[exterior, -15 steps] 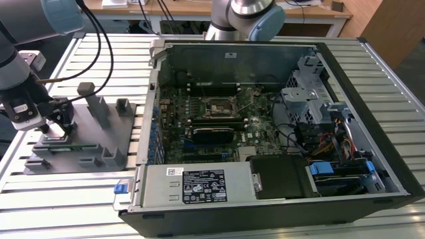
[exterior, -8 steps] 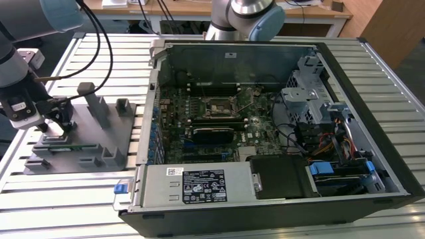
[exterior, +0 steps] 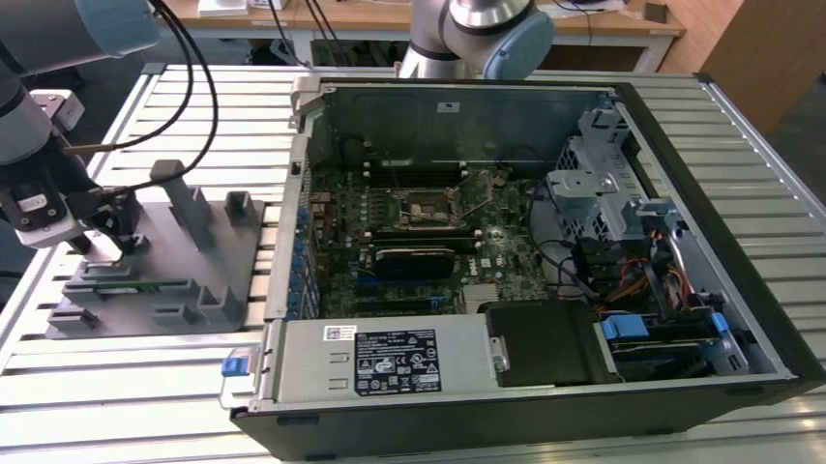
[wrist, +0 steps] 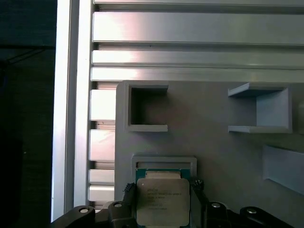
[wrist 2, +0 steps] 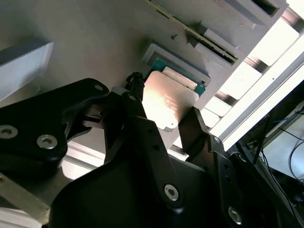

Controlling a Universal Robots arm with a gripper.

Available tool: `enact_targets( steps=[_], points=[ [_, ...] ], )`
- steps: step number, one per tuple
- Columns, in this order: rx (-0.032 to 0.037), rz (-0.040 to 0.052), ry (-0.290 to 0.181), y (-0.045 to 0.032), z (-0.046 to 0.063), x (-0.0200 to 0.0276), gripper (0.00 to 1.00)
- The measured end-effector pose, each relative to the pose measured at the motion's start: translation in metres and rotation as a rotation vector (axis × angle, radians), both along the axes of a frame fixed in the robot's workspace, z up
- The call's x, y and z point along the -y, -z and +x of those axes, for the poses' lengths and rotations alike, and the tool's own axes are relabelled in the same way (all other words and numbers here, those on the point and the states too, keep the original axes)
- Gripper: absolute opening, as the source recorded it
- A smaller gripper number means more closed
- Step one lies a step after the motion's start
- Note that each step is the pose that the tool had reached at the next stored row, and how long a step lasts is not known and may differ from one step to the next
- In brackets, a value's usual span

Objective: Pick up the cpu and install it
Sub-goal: 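Pick up the cpu and move it towards the insertion slot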

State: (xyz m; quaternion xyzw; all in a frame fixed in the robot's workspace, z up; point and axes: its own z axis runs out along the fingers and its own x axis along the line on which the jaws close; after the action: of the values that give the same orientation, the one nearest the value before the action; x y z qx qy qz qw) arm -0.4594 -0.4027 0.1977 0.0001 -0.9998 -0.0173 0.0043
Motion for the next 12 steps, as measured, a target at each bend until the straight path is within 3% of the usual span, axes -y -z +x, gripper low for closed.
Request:
enact_targets(
  steps=[12],
  points=[
    [0.0001, 0.0001, 0.000, -0.0182, 0.000, -0.0006, 0.54]
  ],
)
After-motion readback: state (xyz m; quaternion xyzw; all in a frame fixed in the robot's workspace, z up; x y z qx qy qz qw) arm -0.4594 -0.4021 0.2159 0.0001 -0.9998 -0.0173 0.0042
